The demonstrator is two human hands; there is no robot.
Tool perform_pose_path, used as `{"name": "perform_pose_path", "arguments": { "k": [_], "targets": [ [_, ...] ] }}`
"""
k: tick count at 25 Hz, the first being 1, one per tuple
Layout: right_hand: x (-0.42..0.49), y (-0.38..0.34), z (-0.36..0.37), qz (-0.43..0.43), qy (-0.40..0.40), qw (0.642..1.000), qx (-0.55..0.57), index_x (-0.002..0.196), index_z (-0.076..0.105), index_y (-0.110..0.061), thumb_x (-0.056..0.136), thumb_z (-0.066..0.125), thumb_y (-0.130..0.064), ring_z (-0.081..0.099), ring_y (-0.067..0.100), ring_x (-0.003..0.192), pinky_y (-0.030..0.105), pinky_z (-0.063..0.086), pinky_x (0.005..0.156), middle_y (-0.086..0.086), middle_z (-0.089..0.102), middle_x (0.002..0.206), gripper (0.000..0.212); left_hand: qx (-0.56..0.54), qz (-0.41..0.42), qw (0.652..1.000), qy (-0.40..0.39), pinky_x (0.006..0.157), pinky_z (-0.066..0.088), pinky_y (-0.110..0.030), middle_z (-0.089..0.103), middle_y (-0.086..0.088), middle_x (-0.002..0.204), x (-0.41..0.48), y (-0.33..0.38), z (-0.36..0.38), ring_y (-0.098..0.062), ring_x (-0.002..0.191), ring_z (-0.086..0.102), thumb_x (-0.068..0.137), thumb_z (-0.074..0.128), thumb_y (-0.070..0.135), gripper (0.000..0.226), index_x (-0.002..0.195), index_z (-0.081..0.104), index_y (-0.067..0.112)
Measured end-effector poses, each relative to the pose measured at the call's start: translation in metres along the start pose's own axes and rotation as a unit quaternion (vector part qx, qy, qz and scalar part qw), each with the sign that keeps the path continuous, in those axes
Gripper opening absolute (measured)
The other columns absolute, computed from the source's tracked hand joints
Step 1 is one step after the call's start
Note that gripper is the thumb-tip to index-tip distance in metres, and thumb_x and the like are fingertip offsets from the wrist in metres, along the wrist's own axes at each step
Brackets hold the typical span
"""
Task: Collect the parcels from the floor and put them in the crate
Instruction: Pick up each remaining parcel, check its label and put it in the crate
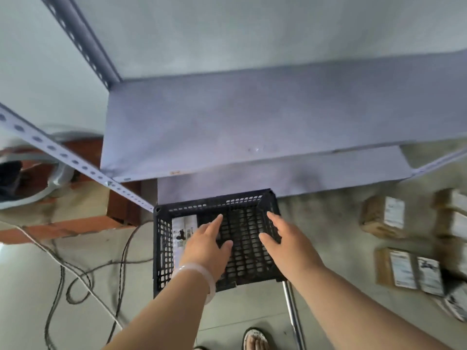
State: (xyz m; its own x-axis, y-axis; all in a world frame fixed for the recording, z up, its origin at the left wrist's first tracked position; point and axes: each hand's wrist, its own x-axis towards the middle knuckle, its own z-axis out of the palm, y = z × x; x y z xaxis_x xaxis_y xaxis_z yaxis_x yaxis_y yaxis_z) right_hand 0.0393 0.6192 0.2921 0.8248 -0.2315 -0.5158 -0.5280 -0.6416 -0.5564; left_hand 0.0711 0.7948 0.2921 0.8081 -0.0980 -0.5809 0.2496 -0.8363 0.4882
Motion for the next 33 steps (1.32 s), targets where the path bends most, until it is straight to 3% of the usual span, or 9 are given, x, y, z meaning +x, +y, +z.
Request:
{"name": "perform_pose_path", "arguments": {
  "k": [9,13,24,28,33],
  "targets": [
    [-0.131,-0.059,-0.274,-0.033,0.178,0.983,0.021,0.146,0.033,-0.029,0.09,0.059,-0.039,0.045,0.022,0.131,0.035,0.037,0.108,0.003,0.041,0.148,0.063,0.006,0.22,0.975,0.034,0.109,0.031,-0.033,0.031,0.0,0.151,-0.127,0.256,-0.105,-0.023,0.135,0.037,0.095,0.047,0.037,0.061,0.149,0.019,0.035],
    [-0.203,-0.061,-0.36,-0.016,0.271,0.962,0.014,0.147,0.03,-0.033,0.088,0.062,-0.037,0.041,0.019,0.133,0.031,0.037,0.105,0.0,0.041,0.147,0.067,0.024,0.312,0.949,0.031,0.112,0.031,-0.039,0.031,-0.001,0.151,-0.183,0.34,-0.121,-0.024,0.136,0.035,0.093,0.049,0.038,0.064,0.149,0.018,0.037],
    [-0.385,0.013,-0.453,0.066,0.41,0.907,0.076,0.145,0.028,-0.037,0.086,0.058,-0.049,0.045,0.02,0.13,0.038,0.042,0.103,0.0,0.044,0.145,0.068,0.024,0.456,0.889,-0.038,0.112,0.033,-0.039,0.038,-0.001,0.149,-0.328,0.459,-0.072,-0.024,0.134,0.04,0.092,0.051,0.039,0.06,0.147,0.026,0.037],
    [-0.455,0.066,-0.465,0.097,0.474,0.859,0.166,0.143,0.037,-0.031,0.086,0.063,-0.044,0.051,0.017,0.124,0.033,0.042,0.099,0.0,0.051,0.139,0.064,0.031,0.486,0.87,-0.074,0.109,0.036,-0.036,0.042,-0.002,0.147,-0.376,0.486,-0.038,-0.024,0.131,0.044,0.093,0.051,0.038,0.057,0.146,0.031,0.034],
    [-0.515,0.153,-0.486,0.17,0.503,0.83,0.173,0.141,0.041,-0.027,0.085,0.064,-0.044,0.054,0.019,0.12,0.035,0.044,0.099,0.003,0.055,0.136,0.062,0.058,0.514,0.85,-0.102,0.103,0.04,-0.032,0.049,0.0,0.141,-0.42,0.534,0.015,-0.022,0.121,0.054,0.094,0.05,0.035,0.051,0.143,0.038,0.029]
  ]
}}
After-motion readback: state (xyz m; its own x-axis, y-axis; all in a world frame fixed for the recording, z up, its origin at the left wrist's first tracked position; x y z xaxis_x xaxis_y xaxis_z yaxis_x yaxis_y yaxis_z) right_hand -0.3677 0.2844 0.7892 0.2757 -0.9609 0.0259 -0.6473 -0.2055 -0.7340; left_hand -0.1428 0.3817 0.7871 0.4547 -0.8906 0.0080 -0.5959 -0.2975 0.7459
